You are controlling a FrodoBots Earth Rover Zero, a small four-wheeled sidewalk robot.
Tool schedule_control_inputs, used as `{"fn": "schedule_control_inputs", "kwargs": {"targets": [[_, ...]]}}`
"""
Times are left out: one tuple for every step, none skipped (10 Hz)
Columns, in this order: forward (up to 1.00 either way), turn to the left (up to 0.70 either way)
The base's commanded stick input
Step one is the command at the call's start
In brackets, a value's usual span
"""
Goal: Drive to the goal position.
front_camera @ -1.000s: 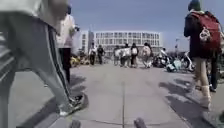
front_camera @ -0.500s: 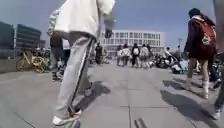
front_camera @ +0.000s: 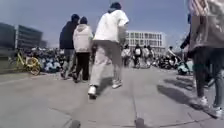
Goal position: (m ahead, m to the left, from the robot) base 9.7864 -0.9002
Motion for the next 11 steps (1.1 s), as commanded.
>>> {"fn": "schedule_control_inputs", "kwargs": {"targets": [[0.85,0.01],[0.85,0.01],[0.85,0.01],[0.85,0.01],[0.85,0.01],[0.85,0.01],[0.85,0.01],[0.85,0.01],[0.85,0.01],[0.85,0.01],[0.85,0.01]]}}
